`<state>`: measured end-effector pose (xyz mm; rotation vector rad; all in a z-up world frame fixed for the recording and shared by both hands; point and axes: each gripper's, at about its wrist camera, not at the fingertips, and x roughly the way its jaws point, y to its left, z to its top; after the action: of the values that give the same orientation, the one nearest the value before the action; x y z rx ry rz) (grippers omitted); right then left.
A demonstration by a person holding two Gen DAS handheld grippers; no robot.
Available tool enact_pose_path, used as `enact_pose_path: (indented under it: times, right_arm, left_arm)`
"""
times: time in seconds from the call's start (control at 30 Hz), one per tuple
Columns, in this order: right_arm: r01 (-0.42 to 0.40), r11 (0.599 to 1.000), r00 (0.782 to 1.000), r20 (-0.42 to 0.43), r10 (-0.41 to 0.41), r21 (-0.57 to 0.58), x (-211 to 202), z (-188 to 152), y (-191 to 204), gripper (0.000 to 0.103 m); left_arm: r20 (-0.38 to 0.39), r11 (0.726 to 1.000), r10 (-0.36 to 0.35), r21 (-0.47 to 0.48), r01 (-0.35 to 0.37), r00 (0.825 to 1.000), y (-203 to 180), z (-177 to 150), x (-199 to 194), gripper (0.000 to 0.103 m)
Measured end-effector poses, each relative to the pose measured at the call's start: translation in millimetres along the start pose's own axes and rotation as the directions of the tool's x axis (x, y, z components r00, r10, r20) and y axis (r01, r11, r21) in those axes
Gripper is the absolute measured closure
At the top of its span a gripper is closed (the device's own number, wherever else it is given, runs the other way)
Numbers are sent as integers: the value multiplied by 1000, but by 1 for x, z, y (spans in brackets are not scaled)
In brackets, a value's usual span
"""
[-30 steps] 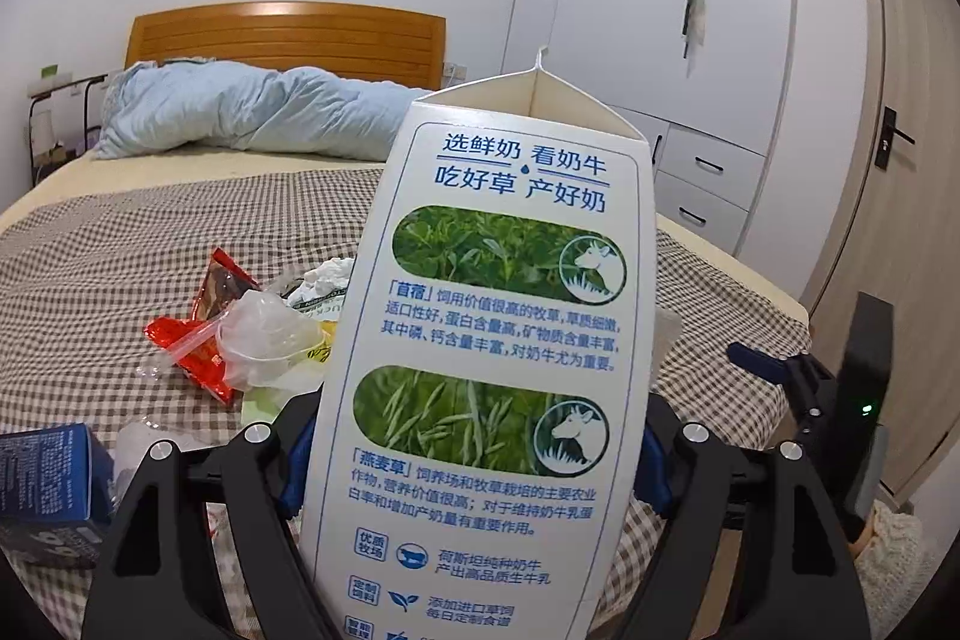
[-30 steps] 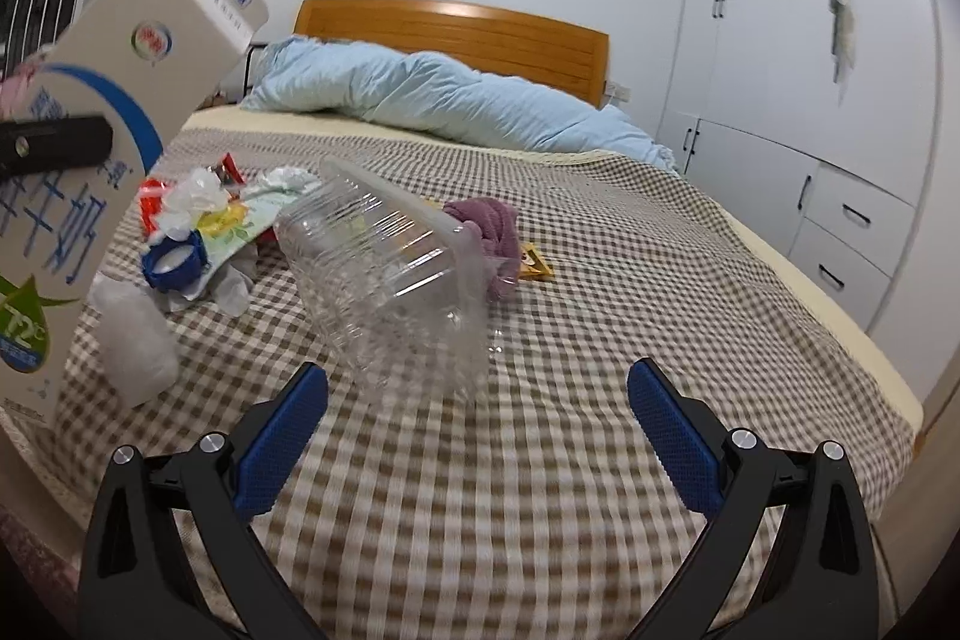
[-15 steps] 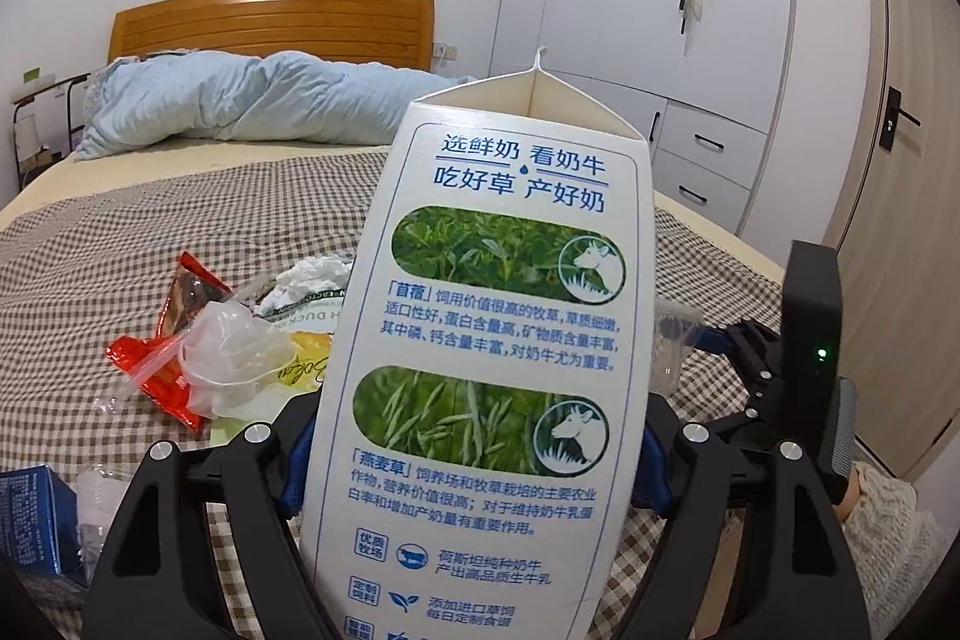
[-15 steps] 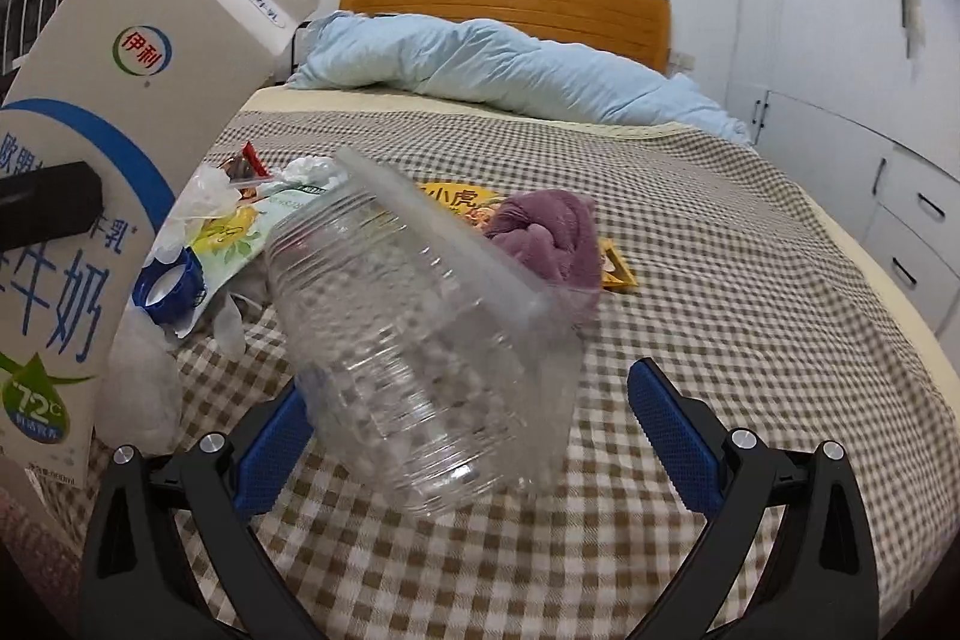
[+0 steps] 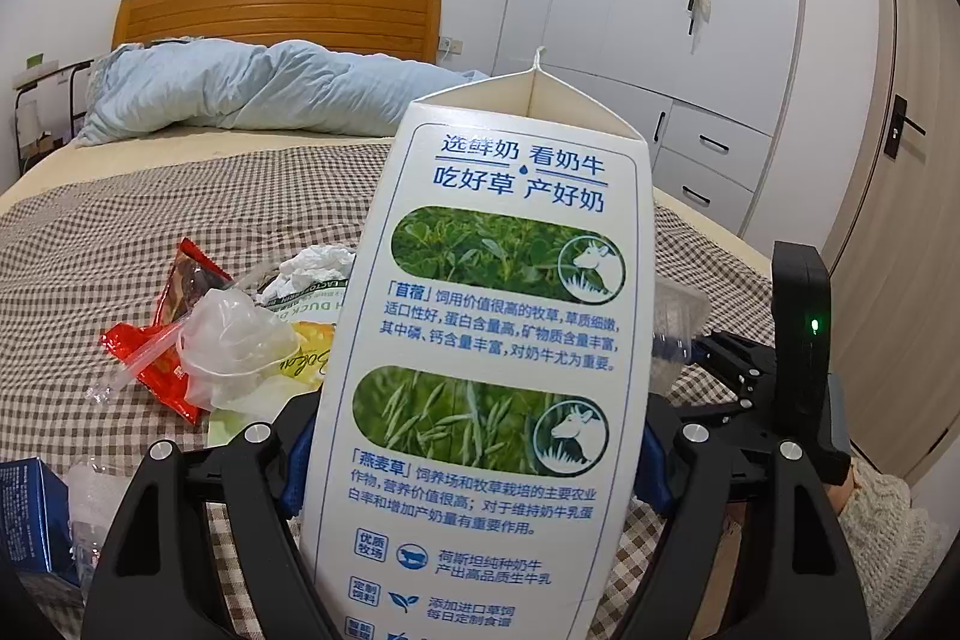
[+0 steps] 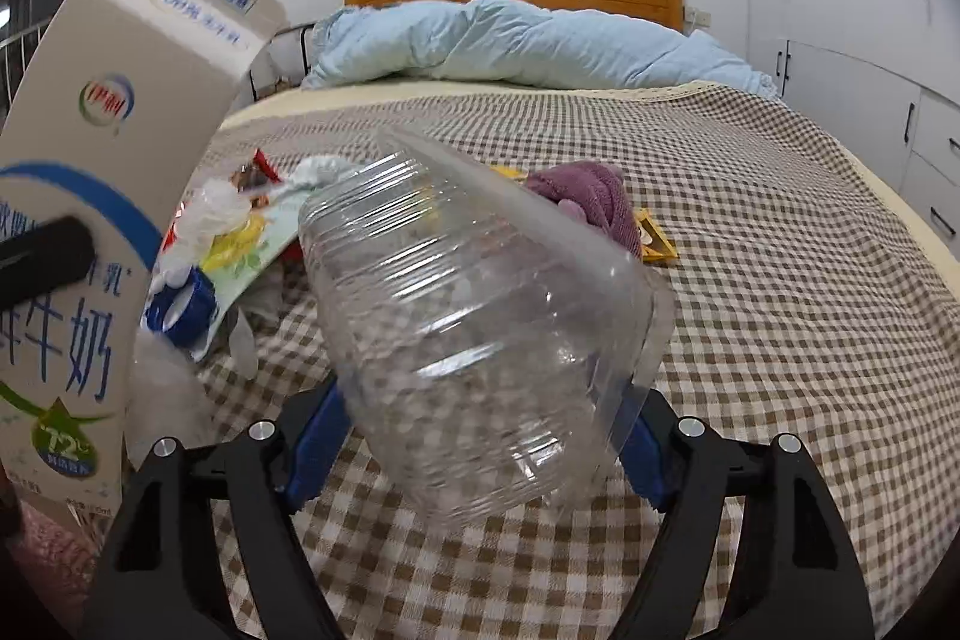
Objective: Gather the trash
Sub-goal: 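Lift the milk carton with the left tool while the right tool grasps the clear clamshell, then lift the clear clamshell with the right tool and carry both toward the bin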
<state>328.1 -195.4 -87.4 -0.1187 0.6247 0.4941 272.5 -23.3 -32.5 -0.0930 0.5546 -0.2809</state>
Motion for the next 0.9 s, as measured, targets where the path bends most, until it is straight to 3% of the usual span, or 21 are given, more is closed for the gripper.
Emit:
enact_pose_path:
  times: [0.27, 0.9]
  right_arm:
    - [77, 995, 997, 37, -75, -59, -15, -9, 22, 35]
    - [144, 989, 973, 187, -136, -27, -77, -6, 41, 41]
  left_arm:
    - [25, 1000, 14, -8, -13, 1000, 2, -3, -9, 27]
    - [88, 1000, 9, 16, -10, 996, -6, -3, -41, 27]
